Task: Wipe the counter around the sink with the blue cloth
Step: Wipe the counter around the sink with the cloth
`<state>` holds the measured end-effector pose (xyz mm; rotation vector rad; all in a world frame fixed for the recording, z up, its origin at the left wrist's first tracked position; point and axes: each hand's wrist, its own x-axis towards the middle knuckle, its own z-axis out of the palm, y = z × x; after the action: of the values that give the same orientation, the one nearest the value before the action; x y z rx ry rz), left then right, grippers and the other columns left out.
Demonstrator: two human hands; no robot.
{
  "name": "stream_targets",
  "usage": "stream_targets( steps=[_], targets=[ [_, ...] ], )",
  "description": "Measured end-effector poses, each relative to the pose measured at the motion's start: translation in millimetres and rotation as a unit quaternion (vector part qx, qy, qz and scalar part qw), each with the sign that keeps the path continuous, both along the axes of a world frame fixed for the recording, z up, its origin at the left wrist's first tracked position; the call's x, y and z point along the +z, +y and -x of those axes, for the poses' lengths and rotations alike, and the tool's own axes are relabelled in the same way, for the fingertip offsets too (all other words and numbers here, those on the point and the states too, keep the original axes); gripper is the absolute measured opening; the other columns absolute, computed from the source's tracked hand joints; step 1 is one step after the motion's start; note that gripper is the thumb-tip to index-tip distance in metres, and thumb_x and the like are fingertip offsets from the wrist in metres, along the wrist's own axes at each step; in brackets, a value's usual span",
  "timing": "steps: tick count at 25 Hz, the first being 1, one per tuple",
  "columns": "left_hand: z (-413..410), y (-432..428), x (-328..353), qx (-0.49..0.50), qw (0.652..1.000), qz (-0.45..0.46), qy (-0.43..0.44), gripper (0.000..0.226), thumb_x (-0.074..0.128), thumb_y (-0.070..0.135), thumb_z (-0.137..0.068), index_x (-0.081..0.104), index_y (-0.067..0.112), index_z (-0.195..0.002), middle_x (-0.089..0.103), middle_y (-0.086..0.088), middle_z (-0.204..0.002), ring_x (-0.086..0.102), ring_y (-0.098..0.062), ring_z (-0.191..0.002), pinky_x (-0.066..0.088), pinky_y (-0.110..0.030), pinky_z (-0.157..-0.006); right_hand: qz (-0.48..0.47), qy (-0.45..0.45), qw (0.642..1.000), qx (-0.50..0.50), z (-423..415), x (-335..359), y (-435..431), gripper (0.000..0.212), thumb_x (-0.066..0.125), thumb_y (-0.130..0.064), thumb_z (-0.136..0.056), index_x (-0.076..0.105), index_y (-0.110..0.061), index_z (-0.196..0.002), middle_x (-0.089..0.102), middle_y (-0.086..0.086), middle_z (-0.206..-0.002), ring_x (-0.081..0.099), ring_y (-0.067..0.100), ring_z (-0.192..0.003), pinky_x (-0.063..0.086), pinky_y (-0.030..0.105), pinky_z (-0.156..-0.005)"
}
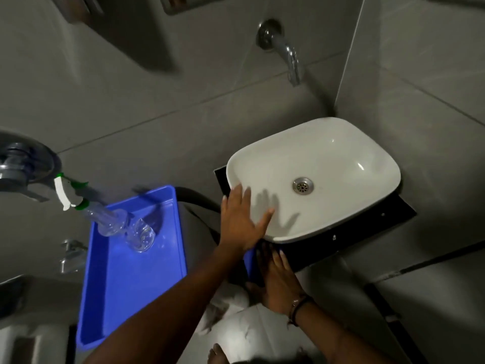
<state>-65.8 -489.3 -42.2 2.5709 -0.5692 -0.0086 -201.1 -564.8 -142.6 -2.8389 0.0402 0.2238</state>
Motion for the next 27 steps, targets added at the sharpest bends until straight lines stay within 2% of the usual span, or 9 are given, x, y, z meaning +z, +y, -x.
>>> stream_targets(
  steps=[1, 3, 6, 9, 11, 14, 19, 23, 27],
  targets=[
    [-6, -24, -2, -0.021, 0.999, -0.025, 0.034, 0.092, 0.044, 0.070, -0.088, 0.021, 0.012, -0.154, 0.010, -0.015, -0.165, 0.005, -0.027, -0.153, 0.002, -0.047, -0.123, 0.002, 0.018, 1.000, 0.000, -6, -4, 5, 0.096, 0.032, -0.070, -0.082, 0.012, -0.003, -0.149, 0.012, 0.022, -0.158, 0.014, 0.037, -0.147, 0.010, 0.054, -0.120],
    [-8, -52, -17, -0.034, 0.994, -0.084, 0.064, 0.106, 0.036, 0.079, -0.084, 0.002, 0.011, -0.156, -0.008, -0.016, -0.165, -0.009, -0.028, -0.153, -0.004, -0.047, -0.124, -0.040, 0.028, 0.999, -0.011, -4, -11, 10, 0.096, 0.038, -0.071, -0.080, 0.028, 0.000, -0.145, 0.027, 0.023, -0.154, 0.026, 0.039, -0.143, 0.028, 0.055, -0.117],
    [-9, -57, -40, -0.001, 0.993, -0.108, 0.040, 0.113, 0.027, 0.086, -0.078, 0.002, 0.008, -0.155, -0.005, -0.018, -0.165, -0.006, -0.029, -0.153, 0.000, -0.047, -0.124, -0.064, 0.007, 0.998, -0.002, 11, -19, -8, 0.083, 0.036, -0.064, -0.085, 0.041, -0.002, -0.140, 0.039, 0.019, -0.150, 0.037, 0.036, -0.139, 0.041, 0.055, -0.108],
    [-12, -55, -45, -0.003, 0.996, -0.092, 0.008, 0.113, 0.022, 0.088, -0.077, 0.003, 0.009, -0.155, -0.003, -0.017, -0.165, -0.002, -0.028, -0.153, 0.003, -0.048, -0.124, -0.063, 0.006, 0.998, -0.012, 29, -27, -58, 0.096, 0.041, -0.072, -0.079, 0.020, -0.011, -0.149, 0.023, 0.011, -0.159, 0.020, 0.029, -0.148, 0.023, 0.052, -0.120],
    [-14, -55, -47, -0.009, 0.995, -0.097, 0.004, 0.112, 0.021, 0.089, -0.077, 0.004, 0.011, -0.156, -0.002, -0.015, -0.166, -0.001, -0.027, -0.153, 0.003, -0.047, -0.124, -0.015, -0.005, 0.999, -0.042, 40, -31, -113, 0.098, 0.036, -0.078, -0.078, 0.020, -0.011, -0.149, 0.019, 0.010, -0.160, 0.017, 0.029, -0.148, 0.014, 0.048, -0.119],
    [-14, -54, -49, -0.002, 0.994, -0.106, -0.002, 0.111, 0.021, 0.089, -0.078, 0.005, 0.012, -0.156, 0.001, -0.012, -0.166, 0.000, -0.024, -0.153, 0.003, -0.045, -0.125, 0.052, 0.022, 0.991, -0.121, 35, -26, -215, 0.100, 0.032, -0.079, -0.076, 0.031, -0.007, -0.145, 0.030, 0.015, -0.156, 0.023, 0.032, -0.146, 0.014, 0.047, -0.121],
    [-14, -53, -51, 0.005, 0.996, -0.086, -0.017, 0.111, 0.019, 0.088, -0.078, 0.010, 0.009, -0.155, 0.007, -0.011, -0.166, 0.003, -0.021, -0.153, 0.004, -0.043, -0.125, 0.094, 0.054, 0.968, -0.226, 11, -25, -342, 0.121, 0.000, -0.091, -0.062, 0.021, -0.009, -0.148, 0.022, 0.014, -0.159, 0.012, 0.029, -0.149, 0.016, 0.051, -0.122],
    [-15, -54, -50, 0.006, 0.997, -0.080, -0.010, 0.110, 0.021, 0.088, -0.079, 0.011, 0.010, -0.155, 0.009, -0.010, -0.166, 0.004, -0.020, -0.153, 0.002, -0.042, -0.124, 0.068, 0.066, 0.951, -0.293, 4, -32, -324, 0.120, 0.019, -0.091, -0.063, 0.017, -0.008, -0.149, 0.016, 0.015, -0.160, 0.010, 0.029, -0.149, 0.015, 0.054, -0.121],
    [-13, -54, -47, 0.002, 0.998, -0.068, -0.013, 0.110, 0.019, 0.088, -0.078, 0.009, 0.011, -0.156, 0.006, -0.010, -0.166, 0.001, -0.020, -0.153, 0.004, -0.046, -0.125, 0.002, 0.032, 0.951, -0.307, 18, -29, -214, 0.123, 0.023, -0.092, -0.061, 0.022, -0.005, -0.148, 0.018, 0.019, -0.159, 0.014, 0.033, -0.148, 0.012, 0.056, -0.120]
  ],
)
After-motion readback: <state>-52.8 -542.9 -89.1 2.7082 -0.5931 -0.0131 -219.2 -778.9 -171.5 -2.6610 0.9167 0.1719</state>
